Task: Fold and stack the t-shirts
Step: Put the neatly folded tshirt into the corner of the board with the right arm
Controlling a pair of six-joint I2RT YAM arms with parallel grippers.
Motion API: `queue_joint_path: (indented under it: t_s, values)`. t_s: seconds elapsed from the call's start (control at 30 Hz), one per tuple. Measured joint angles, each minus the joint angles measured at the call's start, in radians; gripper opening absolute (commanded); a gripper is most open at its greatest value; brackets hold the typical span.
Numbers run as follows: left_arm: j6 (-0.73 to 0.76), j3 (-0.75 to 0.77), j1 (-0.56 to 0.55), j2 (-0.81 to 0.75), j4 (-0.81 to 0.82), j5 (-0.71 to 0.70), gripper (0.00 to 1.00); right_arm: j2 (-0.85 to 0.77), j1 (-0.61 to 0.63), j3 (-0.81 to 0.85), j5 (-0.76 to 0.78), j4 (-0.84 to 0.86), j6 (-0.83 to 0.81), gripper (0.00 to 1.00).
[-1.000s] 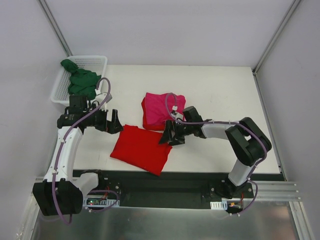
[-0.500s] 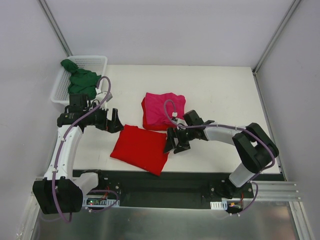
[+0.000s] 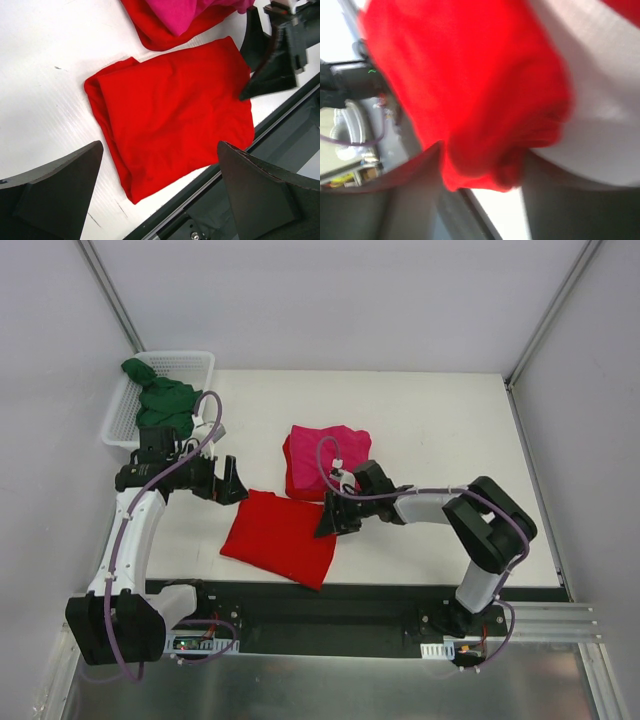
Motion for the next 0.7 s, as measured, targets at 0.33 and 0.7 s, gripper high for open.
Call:
queue_joint_path:
  t_s: [0.33,0.7]
  values:
    - [-0.001,0.019,0.000,0.011,0.008,0.009,0.99,0.027,0.002,0.009,0.068,-0.097,-0.067,0.01]
    - [-0.001,0.019,0.000,0.019,0.027,0.014,0.99,0.003,-0.064,0.093,0.047,-0.448,-0.388,0.01]
